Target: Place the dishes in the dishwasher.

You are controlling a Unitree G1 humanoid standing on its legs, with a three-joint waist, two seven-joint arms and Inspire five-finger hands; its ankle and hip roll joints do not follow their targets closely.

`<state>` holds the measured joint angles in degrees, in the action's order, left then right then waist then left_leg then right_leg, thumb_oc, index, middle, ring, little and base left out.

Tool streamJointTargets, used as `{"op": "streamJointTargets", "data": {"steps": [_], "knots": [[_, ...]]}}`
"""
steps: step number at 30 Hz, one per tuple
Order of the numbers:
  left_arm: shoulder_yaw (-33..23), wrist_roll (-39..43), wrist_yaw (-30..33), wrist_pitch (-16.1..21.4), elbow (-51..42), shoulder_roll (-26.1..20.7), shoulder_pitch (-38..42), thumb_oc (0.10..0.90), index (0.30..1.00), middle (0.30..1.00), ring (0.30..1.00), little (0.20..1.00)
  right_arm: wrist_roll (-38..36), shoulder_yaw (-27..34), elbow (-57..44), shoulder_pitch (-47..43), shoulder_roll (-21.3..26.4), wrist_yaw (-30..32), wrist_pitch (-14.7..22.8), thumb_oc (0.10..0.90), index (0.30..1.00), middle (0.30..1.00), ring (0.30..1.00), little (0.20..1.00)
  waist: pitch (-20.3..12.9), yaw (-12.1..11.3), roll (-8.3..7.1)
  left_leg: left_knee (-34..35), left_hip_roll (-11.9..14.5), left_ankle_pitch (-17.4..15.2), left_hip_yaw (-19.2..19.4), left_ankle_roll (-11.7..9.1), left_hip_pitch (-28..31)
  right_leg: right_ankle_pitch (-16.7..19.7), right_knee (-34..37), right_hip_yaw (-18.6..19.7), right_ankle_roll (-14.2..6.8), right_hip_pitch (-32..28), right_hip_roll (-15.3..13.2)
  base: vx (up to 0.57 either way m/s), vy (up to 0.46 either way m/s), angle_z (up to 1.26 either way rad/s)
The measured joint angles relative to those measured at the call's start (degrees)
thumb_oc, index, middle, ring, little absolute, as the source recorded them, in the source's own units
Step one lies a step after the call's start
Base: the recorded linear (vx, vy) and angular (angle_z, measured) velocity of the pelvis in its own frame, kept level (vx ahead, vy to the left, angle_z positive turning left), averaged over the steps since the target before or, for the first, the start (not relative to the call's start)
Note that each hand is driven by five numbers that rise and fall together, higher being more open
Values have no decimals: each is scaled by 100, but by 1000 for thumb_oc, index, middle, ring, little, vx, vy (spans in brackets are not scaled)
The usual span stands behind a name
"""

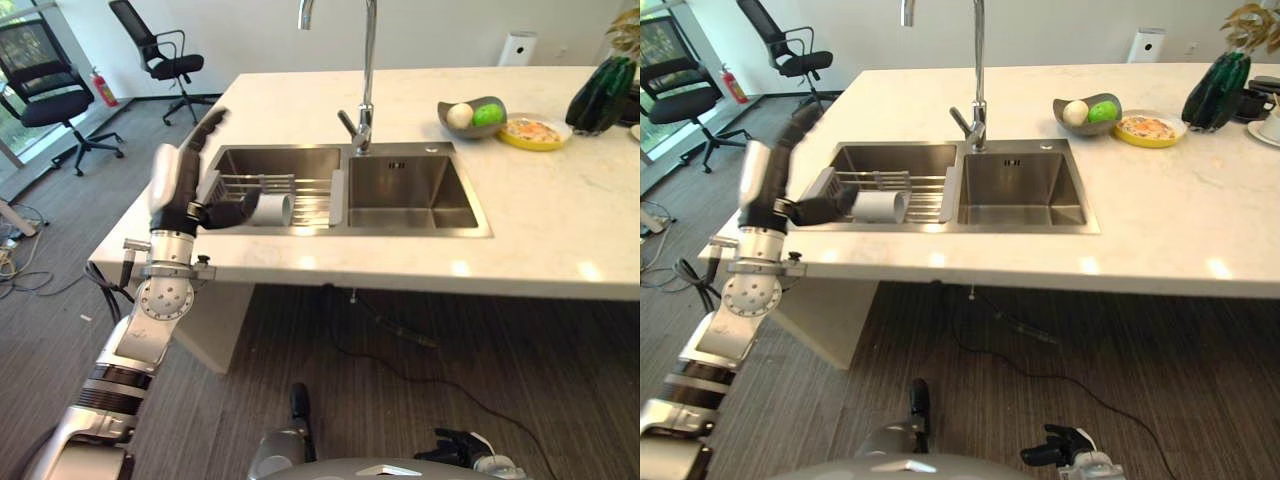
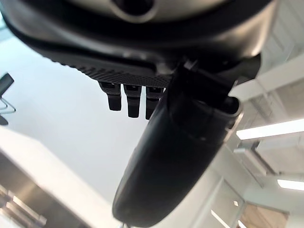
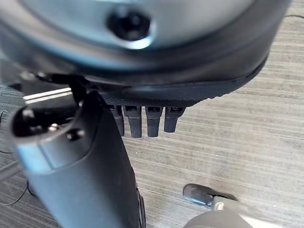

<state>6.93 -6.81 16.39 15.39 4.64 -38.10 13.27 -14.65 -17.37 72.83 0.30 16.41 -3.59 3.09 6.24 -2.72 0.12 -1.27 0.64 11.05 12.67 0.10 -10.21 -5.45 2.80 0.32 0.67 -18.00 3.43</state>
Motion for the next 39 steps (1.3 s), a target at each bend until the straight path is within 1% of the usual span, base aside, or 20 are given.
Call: {"op": "streamJointTargets", "data": {"steps": [1,2,4,7,8,9,12,16,17,20,21,22,25,28,29,30,33,35,37,39], "knots": [[151,-1,-185,-49,3,-40,-45,800,900,900,900,900,116,-22,8,131,21,-33,6,800,900,900,900,900,-78,7,121,193,-96,108,38,541,410,-139,-185,88,-218,-183,155,273,128,2],[479,-70,-419,-62,63,-354,-25,800,900,900,900,900,116,-11,144,277,-198,-60,-8,800,900,900,900,900,-240,158,29,677,-133,186,-97,637,948,-520,-738,136,-472,-177,212,201,110,28],[761,-303,-764,-152,48,-804,3,800,900,900,900,900,120,47,162,284,-307,-215,3,800,900,900,900,900,-324,283,-129,663,-158,-77,-218,880,1063,-877,-1167,135,-443,200,-50,127,98,23],[915,-646,-1125,-185,77,-1251,183,800,900,900,900,900,121,112,44,112,-265,-258,40,800,900,900,900,900,-348,334,-168,661,-145,-123,-391,890,1100,-812,-962,192,-690,817,-509,114,139,19],[915,-740,-1234,-200,185,-1273,318,800,900,900,900,900,118,120,-31,39,-298,-300,39,800,900,900,900,900,-325,319,-214,661,-190,-230,-513,721,1233,-208,-844,152,-928,1103,-717,118,207,53],[920,-744,-1263,-219,187,-1252,323,800,900,900,900,900,119,120,-63,48,-301,-328,37,800,900,900,900,900,-321,311,-187,662,-165,-276,-520,612,1315,-240,-1118,107,-810,1115,-688,95,174,66],[921,-742,-1302,-207,84,-1293,393,800,900,900,900,900,117,162,-121,-4,-294,-395,81,800,900,900,900,900,-218,231,-77,653,33,-500,-572,217,1593,-409,-2817,46,-1023,1608,-496,58,87,53],[917,-743,-1300,-209,-14,-1418,404,800,900,900,900,900,113,160,-132,-95,-294,-503,107,800,900,900,900,900,-80,191,-154,671,-15,-632,-880,255,1780,-314,-4145,138,-1090,2030,-454,106,56,31],[916,-742,-1301,-209,-43,-1430,418,800,900,900,900,900,106,208,-218,-129,-300,-515,124,800,900,900,900,900,-8,203,-147,653,2,-642,-954,273,1796,-612,-4181,165,-997,2178,-400,172,19,47],[928,-734,-1303,-208,-23,-1373,423,800,900,900,900,900,107,153,-336,-189,-325,-591,163,800,900,900,900,900,66,280,-212,685,41,-648,-1264,216,1668,-567,-2133,248,-677,2322,-165,85,-4,60],[929,-732,-1334,-198,-52,-1381,376,800,900,900,900,900,108,157,-334,-174,-340,-586,174,800,900,900,900,900,45,309,-281,671,-7,-634,-1363,138,1640,-24,-1631,-18,-398,2207,-265,-5,-46,58],[928,-732,-1363,-196,-94,-1386,372,800,900,900,900,900,107,160,-298,-119,-349,-571,176,800,900,900,900,900,46,309,-297,667,-13,-645,-1443,38,1652,364,-1396,-205,-222,2088,-296,29,-66,51],[703,-589,-1402,-122,-177,-1342,139,800,900,900,900,900,98,289,-92,-2,-400,-497,215,800,900,900,900,900,51,112,-115,376,161,-784,-1413,-319,1685,582,-706,-184,26,1639,-84,70,-1,3],[818,-473,-1458,-117,6,-1218,341,800,900,900,900,900,47,313,-217,73,-409,-456,242,800,900,900,900,900,118,192,-162,-179,100,-811,-1043,-661,1374,638,-643,-345,105,1494,-261,-16,53,19],[898,-441,-1470,-128,49,-1178,468,800,900,900,900,900,-22,327,-224,71,-432,-461,251,800,900,900,900,900,150,323,-245,-366,65,-799,-735,-959,1225,685,-536,-488,190,1429,-381,-3,115,72],[1096,-282,-1518,-90,81,-1110,809,800,900,900,900,900,-79,403,-210,22,-488,-471,199,800,900,900,900,900,213,407,-368,-1007,394,-840,2,-1008,880,802,-379,-595,292,1354,-540,20,97,57],[1116,-235,-1537,36,18,-1113,868,800,900,900,900,900,-117,471,-206,-15,-409,-454,137,800,900,900,900,900,152,431,-349,-497,1041,-822,-202,-1043,1031,792,-43,-485,240,1255,-443,77,127,-4],[1229,-221,-1541,84,-4,-1186,978,800,900,900,900,900,-118,497,-199,49,-180,-419,119,800,900,900,900,900,90,430,-243,531,1476,-610,-938,-1373,1277,895,219,-60,85,1168,-335,112,196,-25],[1287,-209,-1542,63,18,-1248,1127,800,900,900,900,900,-116,495,-163,76,-28,-384,83,800,900,900,900,900,86,429,-204,667,1723,-567,-1031,-1406,1301,895,303,131,85,1175,-326,148,265,-20],[1621,-101,-1541,35,17,-1404,1524,800,900,900,900,900,-116,501,-124,187,206,-362,41,800,900,900,900,900,100,480,-122,618,1741,-595,-1132,-1407,1396,1035,305,432,-237,1194,-388,109,299,-21]]}}
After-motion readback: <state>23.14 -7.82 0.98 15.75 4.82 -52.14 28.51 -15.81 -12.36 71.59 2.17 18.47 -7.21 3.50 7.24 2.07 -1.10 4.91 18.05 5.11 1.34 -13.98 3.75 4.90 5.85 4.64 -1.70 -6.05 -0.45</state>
